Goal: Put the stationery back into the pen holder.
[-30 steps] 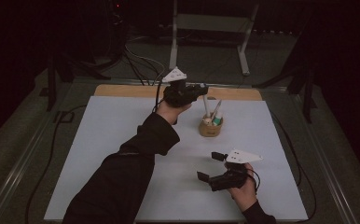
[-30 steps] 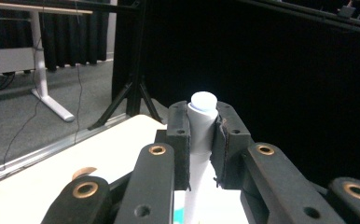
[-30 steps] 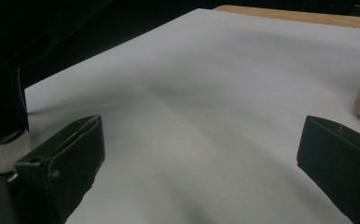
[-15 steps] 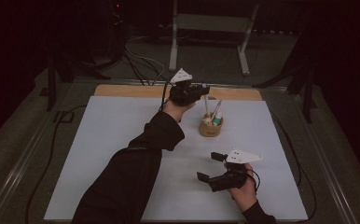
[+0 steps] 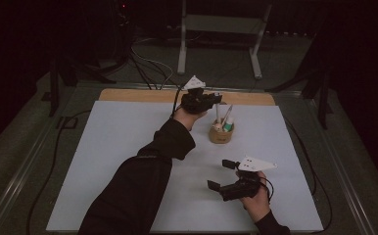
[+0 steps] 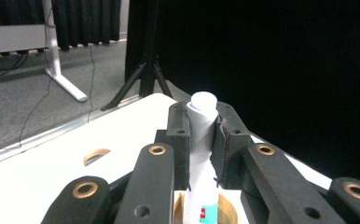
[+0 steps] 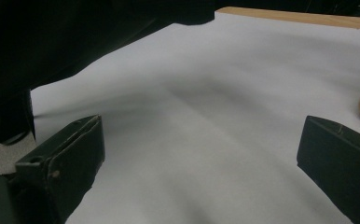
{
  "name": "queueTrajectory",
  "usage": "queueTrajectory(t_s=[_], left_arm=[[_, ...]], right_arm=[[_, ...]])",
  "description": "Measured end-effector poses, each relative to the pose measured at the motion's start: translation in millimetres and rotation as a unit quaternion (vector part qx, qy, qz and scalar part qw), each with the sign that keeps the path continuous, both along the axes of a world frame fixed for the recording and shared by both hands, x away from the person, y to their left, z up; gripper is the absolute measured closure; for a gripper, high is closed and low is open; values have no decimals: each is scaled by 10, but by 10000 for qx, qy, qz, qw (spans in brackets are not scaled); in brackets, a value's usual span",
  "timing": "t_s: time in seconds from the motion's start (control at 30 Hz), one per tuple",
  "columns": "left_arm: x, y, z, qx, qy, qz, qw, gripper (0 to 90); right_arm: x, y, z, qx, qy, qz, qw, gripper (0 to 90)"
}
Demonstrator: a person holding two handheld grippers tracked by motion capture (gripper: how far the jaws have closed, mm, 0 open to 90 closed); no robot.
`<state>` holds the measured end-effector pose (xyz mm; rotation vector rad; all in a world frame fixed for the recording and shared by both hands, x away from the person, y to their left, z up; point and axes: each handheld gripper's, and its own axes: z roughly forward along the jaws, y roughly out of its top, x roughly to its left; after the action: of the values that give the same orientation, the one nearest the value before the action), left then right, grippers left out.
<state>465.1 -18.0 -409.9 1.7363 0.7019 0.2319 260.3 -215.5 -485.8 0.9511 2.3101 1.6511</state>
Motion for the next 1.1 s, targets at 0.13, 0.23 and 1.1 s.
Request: queueTrajectory(t_s=[0.13, 0.23, 1.1], left_arm=[[-7, -33, -34, 48, 31, -58, 10000, 796], [-12, -65, -49, 67, 65, -101, 9999, 796], [-4, -182, -57, 479, 260, -117, 9984, 798]], right_arm=[[3, -3, 0, 1, -9, 5, 10000, 7], [1, -5, 5, 16, -1, -3, 10000, 7], [9, -29, 7, 113, 52, -33, 9999, 7]])
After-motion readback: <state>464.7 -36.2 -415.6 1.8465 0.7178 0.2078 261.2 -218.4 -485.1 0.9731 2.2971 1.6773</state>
